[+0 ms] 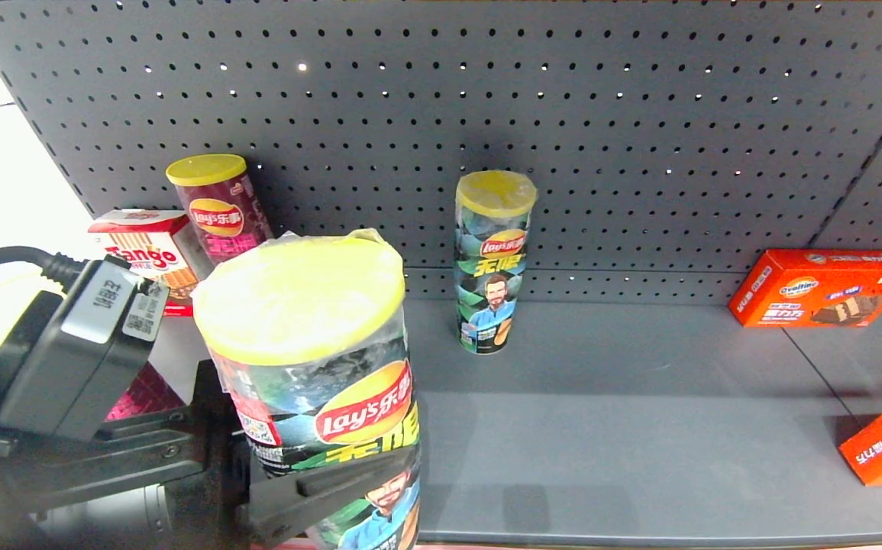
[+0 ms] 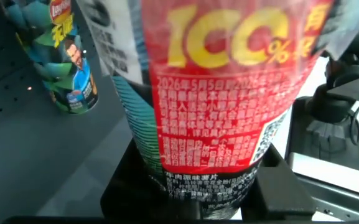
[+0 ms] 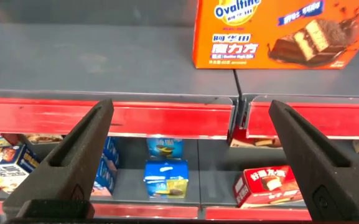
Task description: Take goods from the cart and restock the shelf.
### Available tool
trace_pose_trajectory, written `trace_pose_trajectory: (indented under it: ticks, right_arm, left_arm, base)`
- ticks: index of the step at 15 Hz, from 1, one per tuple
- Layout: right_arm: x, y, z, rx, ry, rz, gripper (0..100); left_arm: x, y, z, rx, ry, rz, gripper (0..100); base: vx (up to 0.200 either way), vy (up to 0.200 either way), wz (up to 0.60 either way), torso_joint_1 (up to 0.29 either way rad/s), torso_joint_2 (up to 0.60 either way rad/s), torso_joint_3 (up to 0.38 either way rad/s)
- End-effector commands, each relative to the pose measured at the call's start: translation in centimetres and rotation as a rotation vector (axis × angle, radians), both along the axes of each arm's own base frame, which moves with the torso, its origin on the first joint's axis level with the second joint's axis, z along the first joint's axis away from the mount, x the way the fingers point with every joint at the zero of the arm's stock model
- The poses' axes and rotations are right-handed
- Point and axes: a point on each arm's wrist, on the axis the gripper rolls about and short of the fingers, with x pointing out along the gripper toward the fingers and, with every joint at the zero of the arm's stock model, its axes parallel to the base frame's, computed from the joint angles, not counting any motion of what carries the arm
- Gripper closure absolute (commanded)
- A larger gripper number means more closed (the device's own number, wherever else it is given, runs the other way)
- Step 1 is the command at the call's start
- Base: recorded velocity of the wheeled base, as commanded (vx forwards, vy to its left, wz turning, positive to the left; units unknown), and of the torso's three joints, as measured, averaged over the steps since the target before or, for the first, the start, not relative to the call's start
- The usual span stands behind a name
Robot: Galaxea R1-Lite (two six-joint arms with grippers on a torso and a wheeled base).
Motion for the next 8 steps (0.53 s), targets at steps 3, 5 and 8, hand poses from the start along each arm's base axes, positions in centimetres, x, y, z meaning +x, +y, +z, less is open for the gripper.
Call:
trace_pose_trajectory:
  ticks: [3,5,8]
  right_arm:
    - [0.0,0.0,0.0,-0.001,-0.001,0.000,0]
    - [0.0,0.0,0.0,-0.005,0.001,0.003,0]
    - [-0.6,0.0,2.9,-0.001,-0.074,0.042,0]
  left_arm:
    - [-0.6,0.2,0.5,-0.017,-0.021,-0.009,100]
    - [-0.9,0.5,0.8,-0.025,-0.034,-0.009,100]
    - [-1.5,1.0,0.7,-0.022,-0.056,-0.005,100]
  base:
    - [0.000,0.000,0.00,0.000,0.00,0.000]
    - [0.000,0.000,0.00,0.000,0.00,0.000]
    - [0.000,0.000,0.00,0.000,0.00,0.000]
